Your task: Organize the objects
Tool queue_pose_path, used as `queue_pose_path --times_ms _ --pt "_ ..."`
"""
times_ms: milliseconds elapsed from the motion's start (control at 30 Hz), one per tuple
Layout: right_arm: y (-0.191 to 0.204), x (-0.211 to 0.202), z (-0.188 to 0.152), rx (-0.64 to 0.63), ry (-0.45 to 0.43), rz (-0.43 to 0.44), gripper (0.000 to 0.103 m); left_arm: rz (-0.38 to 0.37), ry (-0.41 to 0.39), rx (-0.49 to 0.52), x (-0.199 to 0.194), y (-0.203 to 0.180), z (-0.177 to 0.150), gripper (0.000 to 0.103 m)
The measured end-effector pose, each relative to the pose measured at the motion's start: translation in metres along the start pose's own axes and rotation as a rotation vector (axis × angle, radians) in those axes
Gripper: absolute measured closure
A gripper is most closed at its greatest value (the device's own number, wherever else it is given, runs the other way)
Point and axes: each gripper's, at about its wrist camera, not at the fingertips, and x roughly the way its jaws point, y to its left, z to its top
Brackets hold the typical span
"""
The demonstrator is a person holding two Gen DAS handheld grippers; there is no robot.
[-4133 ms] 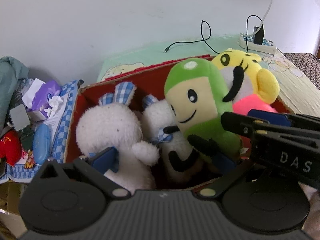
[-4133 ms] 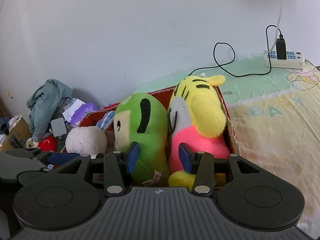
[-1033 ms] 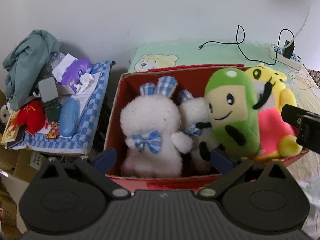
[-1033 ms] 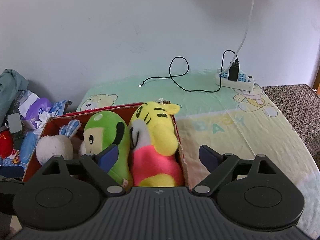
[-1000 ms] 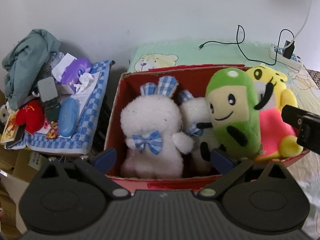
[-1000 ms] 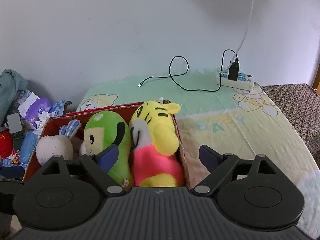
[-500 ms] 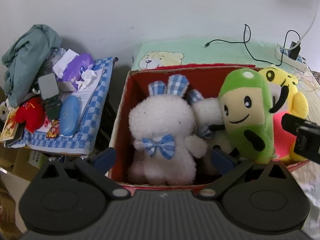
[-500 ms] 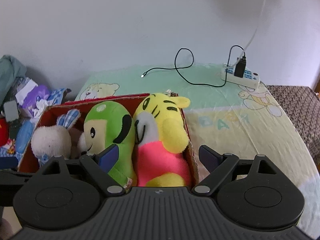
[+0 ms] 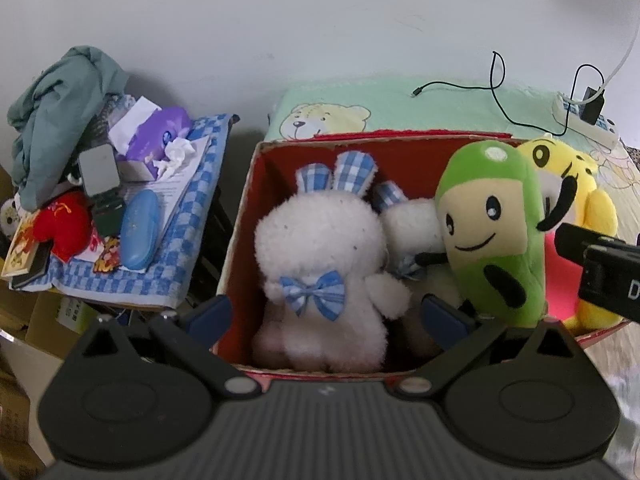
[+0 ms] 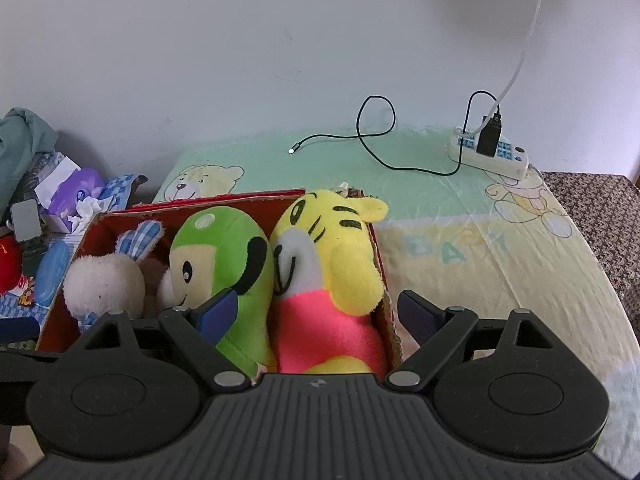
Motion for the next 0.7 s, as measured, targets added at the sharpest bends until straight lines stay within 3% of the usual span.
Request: queue_pose_path --times_ms 700 --pt "0.008 0.004 -0.011 0.003 0.022 0.023 0.014 -0.023 0.009 0.007 0.002 0.004 -0.01 0.002"
